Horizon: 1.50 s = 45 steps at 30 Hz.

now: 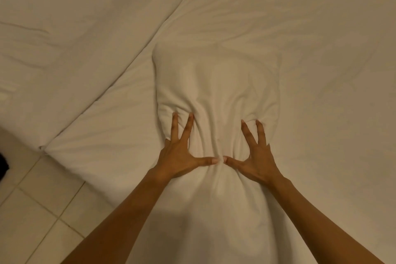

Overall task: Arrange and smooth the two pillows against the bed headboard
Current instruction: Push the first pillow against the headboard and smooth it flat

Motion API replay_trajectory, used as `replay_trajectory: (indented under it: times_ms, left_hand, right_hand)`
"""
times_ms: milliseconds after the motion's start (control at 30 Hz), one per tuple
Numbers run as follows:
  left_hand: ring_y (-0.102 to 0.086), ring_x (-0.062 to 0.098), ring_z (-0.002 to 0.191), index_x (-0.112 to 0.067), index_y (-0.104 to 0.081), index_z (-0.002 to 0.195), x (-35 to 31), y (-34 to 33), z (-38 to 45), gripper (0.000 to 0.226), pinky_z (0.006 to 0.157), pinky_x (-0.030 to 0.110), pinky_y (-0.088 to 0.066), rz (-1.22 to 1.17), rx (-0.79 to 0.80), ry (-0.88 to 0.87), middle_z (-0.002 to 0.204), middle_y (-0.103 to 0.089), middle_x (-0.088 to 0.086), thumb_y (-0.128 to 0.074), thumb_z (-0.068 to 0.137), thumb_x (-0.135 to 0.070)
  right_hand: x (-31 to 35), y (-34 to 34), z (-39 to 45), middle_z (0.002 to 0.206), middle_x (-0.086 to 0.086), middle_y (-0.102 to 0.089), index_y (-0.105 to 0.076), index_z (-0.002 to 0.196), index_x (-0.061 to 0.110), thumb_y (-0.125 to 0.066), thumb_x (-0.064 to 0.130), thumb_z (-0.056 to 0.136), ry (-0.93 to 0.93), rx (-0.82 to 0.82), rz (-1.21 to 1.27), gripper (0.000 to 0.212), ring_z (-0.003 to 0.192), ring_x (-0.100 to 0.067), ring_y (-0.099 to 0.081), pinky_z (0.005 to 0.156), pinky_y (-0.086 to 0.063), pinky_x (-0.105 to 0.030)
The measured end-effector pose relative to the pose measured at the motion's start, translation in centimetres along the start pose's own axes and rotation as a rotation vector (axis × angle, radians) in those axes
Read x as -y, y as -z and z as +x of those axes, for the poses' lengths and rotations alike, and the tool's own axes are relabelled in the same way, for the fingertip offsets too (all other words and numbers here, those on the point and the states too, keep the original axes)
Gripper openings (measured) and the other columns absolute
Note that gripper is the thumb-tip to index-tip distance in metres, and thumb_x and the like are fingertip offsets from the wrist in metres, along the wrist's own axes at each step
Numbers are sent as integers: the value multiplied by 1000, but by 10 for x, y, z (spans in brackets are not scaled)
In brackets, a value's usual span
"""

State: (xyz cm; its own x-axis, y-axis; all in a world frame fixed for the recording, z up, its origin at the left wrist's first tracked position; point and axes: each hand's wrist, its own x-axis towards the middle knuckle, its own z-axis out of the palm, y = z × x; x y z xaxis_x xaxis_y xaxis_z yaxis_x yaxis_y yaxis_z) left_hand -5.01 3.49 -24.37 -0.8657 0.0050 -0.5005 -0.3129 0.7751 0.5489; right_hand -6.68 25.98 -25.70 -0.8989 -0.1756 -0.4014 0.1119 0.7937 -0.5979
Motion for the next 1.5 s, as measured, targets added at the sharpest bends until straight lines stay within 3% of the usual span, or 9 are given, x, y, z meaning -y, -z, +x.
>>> replay_trajectory:
  times_ms: [133, 300, 433, 667, 900, 1100, 1300, 1500]
  left_hand:
    - [-24, 21, 146, -57, 22, 140, 13, -6, 4, 138, 116, 50, -24, -23, -46, -11, 152, 38, -18, -75, 45, -77]
    - [-13, 18, 149, -54, 15, 146, 9, 5, -1, 141, 116, 43, -29, -114, -54, -37, 155, 31, -18, -80, 43, -72]
    - [-5, 16, 150, -52, 13, 147, -2, 30, -20, 140, 117, 42, -28, -161, -49, -61, 156, 26, -20, -83, 46, -66]
    - [-1, 9, 149, -46, 10, 150, -39, 92, -90, 136, 117, 31, -20, -223, -90, -73, 157, 21, -21, -84, 52, -62]
    - [4, 9, 149, -46, 4, 151, -73, 174, -186, 129, 121, 43, -18, -196, -292, -58, 158, 21, -20, -77, 54, -70]
    - [5, 15, 150, -46, 4, 151, -69, 252, -253, 127, 121, 43, -15, -163, -527, -49, 158, 20, -19, -76, 56, -69]
    - [5, 17, 150, -45, 0, 152, -37, 340, -291, 125, 118, 38, -15, -187, -700, -52, 159, 17, -18, -80, 58, -64]
    - [6, 20, 150, -44, -1, 153, 37, 421, -311, 124, 118, 39, -14, -157, -797, -46, 160, 16, -17, -80, 59, -63]
  right_hand:
    - [-4, -3, 3, 162, 6, 15, -3, 149, 50, -61, 79, 55, 10, -23, 11, 114, 151, -16, 1, 116, -12, -58]
    - [11, 6, -6, 162, 9, 11, -7, 151, 46, -64, 76, 58, 22, -50, 49, 113, 151, -14, 0, 119, -12, -52]
    - [29, 31, -24, 162, 12, 9, -8, 152, 43, -63, 74, 65, 44, -41, 65, 107, 151, -15, -6, 119, -22, -50]
    - [84, 92, -71, 163, 7, 1, -14, 153, 37, -59, 67, 71, 106, -47, 26, 99, 150, -19, -12, 118, -21, -40]
    - [175, 139, -123, 164, 0, -2, -16, 153, 34, -64, 59, 79, 295, -106, -41, 92, 150, -25, -13, 117, -24, -42]
    - [268, 156, -137, 163, -6, -3, -17, 154, 31, -61, 62, 79, 559, -153, -59, 92, 150, -27, -12, 116, -27, -44]
    - [380, 153, -124, 163, -8, -6, -20, 154, 29, -64, 57, 80, 719, -201, -90, 90, 148, -31, -16, 116, -29, -46]
    - [486, 106, -110, 163, -6, -6, -21, 154, 31, -61, 60, 80, 802, -223, -76, 89, 149, -30, -15, 117, -27, -48]
